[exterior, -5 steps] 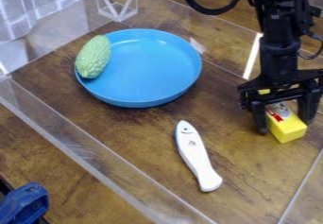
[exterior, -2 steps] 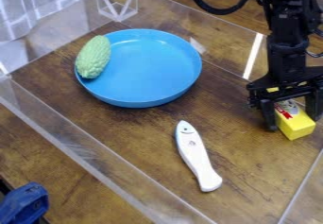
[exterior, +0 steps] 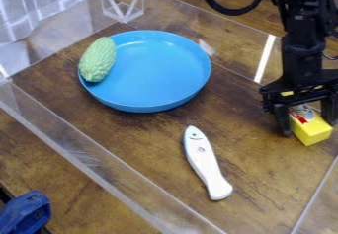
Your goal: Put the yellow brick in the blue tray
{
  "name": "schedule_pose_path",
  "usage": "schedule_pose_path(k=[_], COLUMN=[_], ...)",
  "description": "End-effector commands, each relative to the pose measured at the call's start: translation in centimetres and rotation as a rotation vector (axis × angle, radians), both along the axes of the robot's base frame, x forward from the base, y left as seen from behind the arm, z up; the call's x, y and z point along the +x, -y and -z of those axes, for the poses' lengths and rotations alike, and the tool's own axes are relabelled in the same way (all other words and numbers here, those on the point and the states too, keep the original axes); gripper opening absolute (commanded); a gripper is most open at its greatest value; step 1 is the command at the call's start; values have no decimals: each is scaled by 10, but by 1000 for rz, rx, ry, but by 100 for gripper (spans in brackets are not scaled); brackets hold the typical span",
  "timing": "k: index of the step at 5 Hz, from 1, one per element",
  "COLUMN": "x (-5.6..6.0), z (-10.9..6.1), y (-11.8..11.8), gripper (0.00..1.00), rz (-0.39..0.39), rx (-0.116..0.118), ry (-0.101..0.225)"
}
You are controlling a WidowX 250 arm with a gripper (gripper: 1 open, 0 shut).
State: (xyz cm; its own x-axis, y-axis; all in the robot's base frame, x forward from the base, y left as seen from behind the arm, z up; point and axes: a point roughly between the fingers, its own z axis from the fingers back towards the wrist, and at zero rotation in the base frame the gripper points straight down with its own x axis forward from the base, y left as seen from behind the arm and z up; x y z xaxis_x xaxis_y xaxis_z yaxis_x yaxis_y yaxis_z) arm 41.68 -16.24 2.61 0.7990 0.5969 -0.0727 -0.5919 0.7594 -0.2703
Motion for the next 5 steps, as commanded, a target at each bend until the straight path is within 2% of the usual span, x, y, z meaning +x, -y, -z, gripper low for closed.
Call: schedule_pose_path(k=[1,5], x=[0,0], z=[11,29], y=[2,-8], gripper=[100,100], rz=[11,-2], rx=[24,78], ry=[6,-4])
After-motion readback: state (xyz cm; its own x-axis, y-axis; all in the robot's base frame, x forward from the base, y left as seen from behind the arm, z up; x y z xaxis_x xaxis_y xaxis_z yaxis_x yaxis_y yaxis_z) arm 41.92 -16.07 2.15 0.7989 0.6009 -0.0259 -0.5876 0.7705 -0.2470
